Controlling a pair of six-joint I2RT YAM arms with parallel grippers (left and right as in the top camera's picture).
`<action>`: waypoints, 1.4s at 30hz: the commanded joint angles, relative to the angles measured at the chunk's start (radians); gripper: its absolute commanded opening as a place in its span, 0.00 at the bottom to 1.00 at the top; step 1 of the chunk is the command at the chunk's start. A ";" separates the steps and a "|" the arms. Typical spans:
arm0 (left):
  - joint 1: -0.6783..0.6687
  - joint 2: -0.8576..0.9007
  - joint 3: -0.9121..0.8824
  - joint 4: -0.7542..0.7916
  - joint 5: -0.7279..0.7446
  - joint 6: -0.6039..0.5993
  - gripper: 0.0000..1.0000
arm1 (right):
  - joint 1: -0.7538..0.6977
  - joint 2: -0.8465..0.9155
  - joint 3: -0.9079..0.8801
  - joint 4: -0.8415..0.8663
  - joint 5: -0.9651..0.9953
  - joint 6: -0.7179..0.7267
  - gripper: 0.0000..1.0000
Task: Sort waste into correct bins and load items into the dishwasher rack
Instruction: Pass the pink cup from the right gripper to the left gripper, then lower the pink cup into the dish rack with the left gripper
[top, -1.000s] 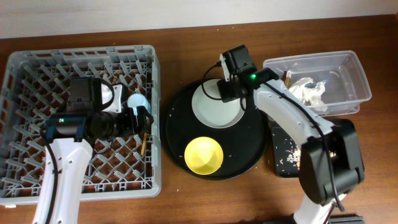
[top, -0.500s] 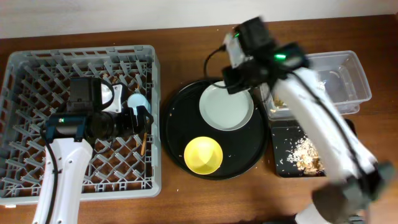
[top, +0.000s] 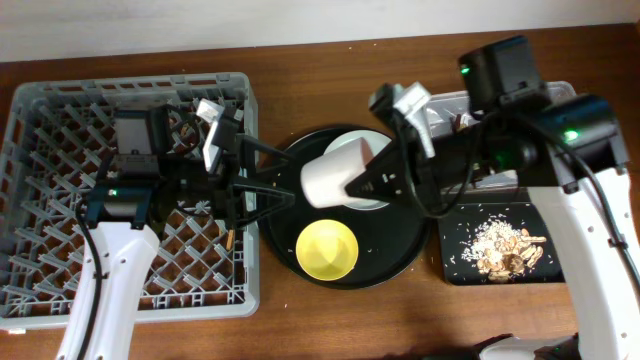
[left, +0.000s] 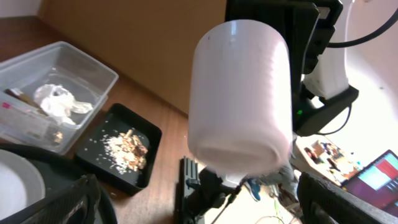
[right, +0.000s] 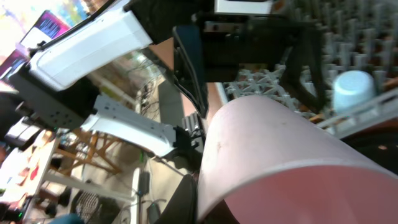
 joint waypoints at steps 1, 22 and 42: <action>-0.042 -0.010 0.008 0.003 0.037 0.023 0.99 | 0.065 0.016 0.002 0.040 -0.035 -0.024 0.04; -0.084 -0.150 0.008 0.024 0.037 0.022 0.16 | -0.035 0.020 0.067 0.093 -0.073 0.097 0.35; 0.024 -0.150 0.008 0.039 0.002 -0.070 0.10 | 0.172 0.024 0.053 -0.145 0.451 0.139 0.11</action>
